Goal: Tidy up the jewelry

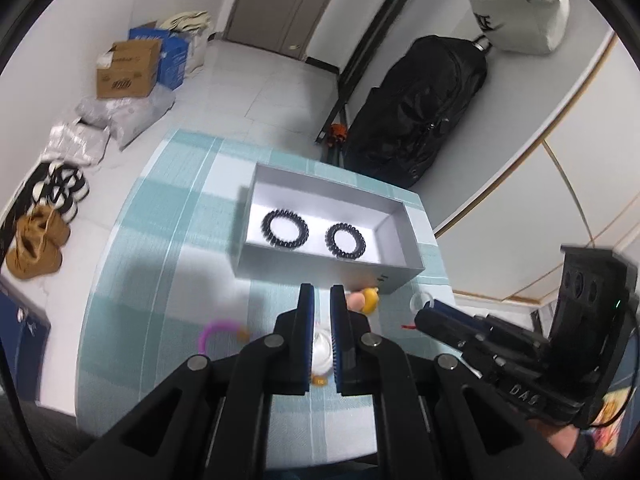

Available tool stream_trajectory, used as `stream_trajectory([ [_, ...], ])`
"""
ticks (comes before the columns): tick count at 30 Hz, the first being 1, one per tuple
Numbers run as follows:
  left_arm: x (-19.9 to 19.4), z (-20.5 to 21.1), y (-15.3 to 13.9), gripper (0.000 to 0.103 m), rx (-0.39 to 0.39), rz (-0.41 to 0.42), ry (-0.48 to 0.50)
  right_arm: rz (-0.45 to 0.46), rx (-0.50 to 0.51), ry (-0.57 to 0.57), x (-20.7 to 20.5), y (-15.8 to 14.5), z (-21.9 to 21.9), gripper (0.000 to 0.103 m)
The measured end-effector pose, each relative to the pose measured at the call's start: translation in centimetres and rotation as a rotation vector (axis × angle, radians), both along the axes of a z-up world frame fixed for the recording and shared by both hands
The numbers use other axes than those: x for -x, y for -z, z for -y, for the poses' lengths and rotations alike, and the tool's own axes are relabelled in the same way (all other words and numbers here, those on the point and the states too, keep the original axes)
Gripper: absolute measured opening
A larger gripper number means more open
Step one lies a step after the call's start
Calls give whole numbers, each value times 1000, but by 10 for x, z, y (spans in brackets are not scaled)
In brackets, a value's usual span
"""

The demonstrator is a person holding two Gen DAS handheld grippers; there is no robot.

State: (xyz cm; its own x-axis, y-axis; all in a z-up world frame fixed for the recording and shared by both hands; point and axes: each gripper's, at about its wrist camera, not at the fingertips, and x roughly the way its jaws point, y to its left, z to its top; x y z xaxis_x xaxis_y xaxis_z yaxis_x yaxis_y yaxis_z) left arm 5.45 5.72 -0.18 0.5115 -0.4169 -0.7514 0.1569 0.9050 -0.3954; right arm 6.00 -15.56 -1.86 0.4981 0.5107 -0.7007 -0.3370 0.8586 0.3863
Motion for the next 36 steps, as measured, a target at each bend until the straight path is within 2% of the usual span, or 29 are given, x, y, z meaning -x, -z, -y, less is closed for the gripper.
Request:
stream_trajectory([
  [7,-14,-9,10,4,77,-81,22,-4,-12,-7,-11,-1,-2,20],
  [12,-15,-30,1,4,52,-90,17,-25,-44,-4,-13,11,3,20],
  [13,-14,-35,1,12,37,-95,9,-29,-49,-3,-14,14,4,20],
  [14,-14,-40,2,30,11,-107,-1,-35,-53,-1,-15,17,6,20],
  [16,-12,-42,11,54,-32,-134,7,-53,-63,7,-16,25,8,20],
  [20,-11,-34,35,55,-119,-213,33,-65,-66,10,-18,31,9,20],
  [23,-13,-29,58,55,-139,-317,47,-55,-80,4,-18,29,10,20],
  [25,-11,-24,64,55,-142,-342,64,-54,-83,4,-17,29,11,20],
  [30,-8,-8,72,55,-269,-328,98,-67,-94,15,-16,33,15,20],
  [32,-8,-9,74,55,-294,-329,86,-65,-98,15,-16,32,16,21],
  [36,-6,-4,64,52,-327,-262,100,-61,-93,9,-14,32,15,21],
])
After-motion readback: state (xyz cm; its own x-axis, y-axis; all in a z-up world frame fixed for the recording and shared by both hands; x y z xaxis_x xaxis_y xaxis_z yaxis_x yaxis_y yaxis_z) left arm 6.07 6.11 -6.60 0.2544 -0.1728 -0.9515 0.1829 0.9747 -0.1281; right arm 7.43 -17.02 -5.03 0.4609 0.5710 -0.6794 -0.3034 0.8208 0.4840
